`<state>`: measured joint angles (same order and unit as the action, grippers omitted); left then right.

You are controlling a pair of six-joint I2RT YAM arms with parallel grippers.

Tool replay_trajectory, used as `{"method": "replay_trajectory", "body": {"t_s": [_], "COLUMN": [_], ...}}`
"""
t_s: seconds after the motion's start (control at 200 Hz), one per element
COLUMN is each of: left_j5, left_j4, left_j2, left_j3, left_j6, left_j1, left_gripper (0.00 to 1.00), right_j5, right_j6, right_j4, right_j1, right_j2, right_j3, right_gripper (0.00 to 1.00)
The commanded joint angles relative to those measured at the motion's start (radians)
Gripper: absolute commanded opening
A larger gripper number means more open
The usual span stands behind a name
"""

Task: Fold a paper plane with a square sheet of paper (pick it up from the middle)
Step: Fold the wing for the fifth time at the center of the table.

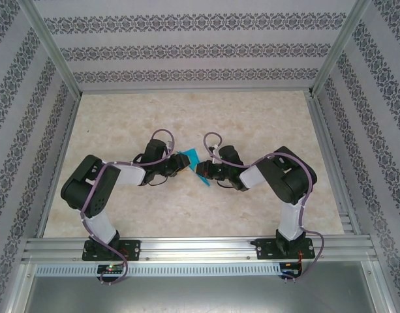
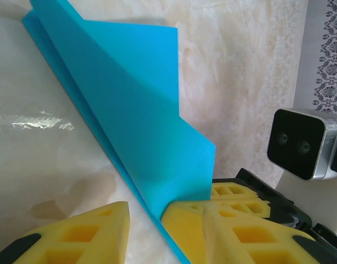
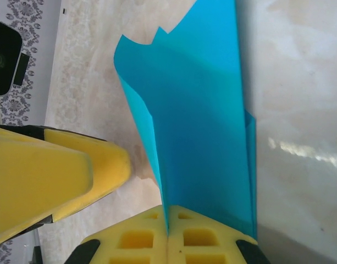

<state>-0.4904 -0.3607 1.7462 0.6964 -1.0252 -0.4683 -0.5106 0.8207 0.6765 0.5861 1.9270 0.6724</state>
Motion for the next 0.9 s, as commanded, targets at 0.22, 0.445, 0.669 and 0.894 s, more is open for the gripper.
{"method": "replay_trajectory", "body": {"t_s": [0.22, 0.445, 0.669, 0.894], "left_j5": [-0.022, -0.025, -0.033, -0.052], "left_j4": [-0.096, -0.113, -0.119, -0.125], "left_j2": [0.043, 0.057, 0.087, 0.119], "left_j3": [0.021, 0.033, 0.060, 0.090], "left_j6": [0.008, 0.005, 0.007, 0.010], "left_j1": [-0.020, -0.025, -0.026, -0.026], "left_gripper": [0.36, 0.35, 0.33, 0.30], "right_j5": [0.015, 0.041, 0.058, 0.050], "right_j6": [0.124, 0.141, 0.111, 0.077], "right_j4": [0.097, 0.090, 0.025, -0.012], "right_j1": [-0.016, -0.016, -0.017, -0.017], "right_j2": [0.027, 0.021, 0.006, 0.001], "right_j3": [-0.048, -0.062, -0.060, -0.050], "right_gripper": [0.00, 0.00, 0.01, 0.09]}}
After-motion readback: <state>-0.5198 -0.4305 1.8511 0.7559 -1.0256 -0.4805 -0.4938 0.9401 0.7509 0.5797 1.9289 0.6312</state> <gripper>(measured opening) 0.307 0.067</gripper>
